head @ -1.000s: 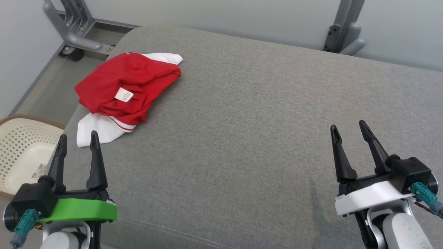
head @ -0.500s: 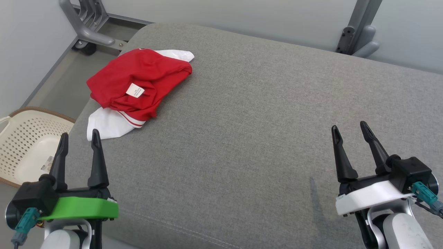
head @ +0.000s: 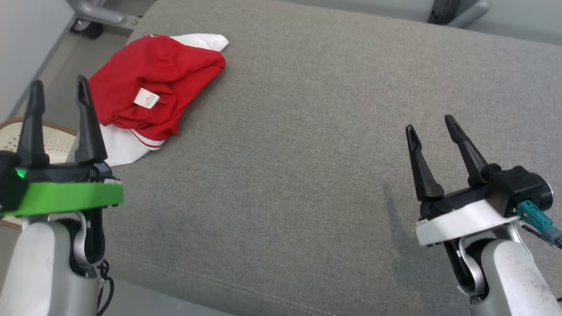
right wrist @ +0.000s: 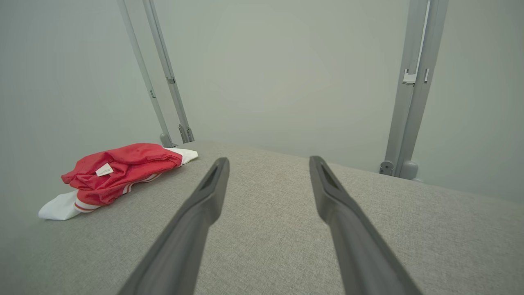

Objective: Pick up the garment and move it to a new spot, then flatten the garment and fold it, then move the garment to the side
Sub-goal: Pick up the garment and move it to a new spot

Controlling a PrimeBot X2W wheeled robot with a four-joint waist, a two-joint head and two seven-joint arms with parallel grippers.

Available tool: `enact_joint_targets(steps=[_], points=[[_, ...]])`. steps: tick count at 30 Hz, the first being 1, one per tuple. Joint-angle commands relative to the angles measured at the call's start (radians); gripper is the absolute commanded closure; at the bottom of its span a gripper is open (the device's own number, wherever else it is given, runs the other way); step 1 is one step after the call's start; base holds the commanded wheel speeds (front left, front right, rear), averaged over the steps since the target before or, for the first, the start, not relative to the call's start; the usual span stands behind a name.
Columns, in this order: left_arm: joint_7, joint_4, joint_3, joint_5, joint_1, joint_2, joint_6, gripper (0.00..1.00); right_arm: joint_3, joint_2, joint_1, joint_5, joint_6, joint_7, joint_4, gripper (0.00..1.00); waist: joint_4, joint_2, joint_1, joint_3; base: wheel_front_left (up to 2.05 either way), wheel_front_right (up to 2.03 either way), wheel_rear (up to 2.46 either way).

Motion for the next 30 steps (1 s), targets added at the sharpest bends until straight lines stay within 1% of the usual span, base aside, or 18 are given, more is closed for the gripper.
enact_joint_targets(steps=[1,5,11,17,18,24,25,26,27,30], points=[[-0.002,0.038,0.011,-0.005,-0.047,0.0,-0.017,0.0,0.005,-0.009,-0.032,-0.013,-0.001,0.008,-0.015,0.0,-0.062,-0.0001,-0.0001,0.116,0.0,0.0,0.0],[-0.002,0.166,0.024,-0.011,-0.137,0.001,-0.054,0.0,0.019,-0.014,-0.082,-0.019,-0.001,0.018,-0.037,0.0,-0.111,-0.0001,-0.0001,0.203,0.0,0.0,0.0],[-0.002,0.441,0.017,-0.045,-0.256,0.013,-0.099,0.0,0.03,-0.012,-0.132,-0.03,-0.001,0.012,-0.053,0.0,-0.169,-0.0001,-0.0001,0.289,0.0,0.0,0.0],[0.008,0.719,0.001,-0.097,-0.352,0.03,-0.118,0.0,0.035,-0.015,-0.166,-0.035,-0.001,0.002,-0.051,0.0,-0.201,-0.0001,-0.0001,0.33,0.0,0.0,0.0],[0.008,0.719,0.001,-0.097,-0.352,0.03,-0.118,0.0,0.035,-0.015,-0.166,-0.035,-0.001,0.002,-0.051,0.0,-0.201,-0.0001,-0.0001,0.33,0.0,0.0,0.0],[0.031,0.907,-0.033,-0.13,-0.414,0.038,-0.124,0.0,0.028,-0.009,-0.171,-0.041,-0.001,-0.007,-0.04,0.0,-0.21,-0.0001,-0.0001,0.334,0.0,0.0,0.0],[0.027,0.926,-0.039,-0.135,-0.421,0.038,-0.125,0.21,0.027,-0.007,-0.171,-0.043,-0.001,-0.008,-0.038,0.0,-0.211,-0.0001,-0.0001,0.331,0.0,0.0,0.0],[0.023,0.936,-0.045,-0.134,-0.426,0.039,-0.125,0.76,0.026,-0.007,-0.171,-0.044,-0.001,-0.012,-0.035,0.0,-0.213,-0.0001,-0.0001,0.327,0.0,0.0,0.0],[0.017,0.942,-0.048,-0.136,-0.428,0.041,-0.126,1.0,0.025,-0.006,-0.17,-0.045,-0.001,-0.016,-0.033,0.0,-0.214,-0.0001,-0.0001,0.32,0.0,0.0,0.0],[0.002,0.931,-0.047,-0.141,-0.42,0.053,-0.126,1.0,0.026,-0.003,-0.165,-0.048,-0.001,-0.026,-0.024,0.0,-0.221,-0.0001,-0.0001,0.296,0.0,0.0,0.0]])
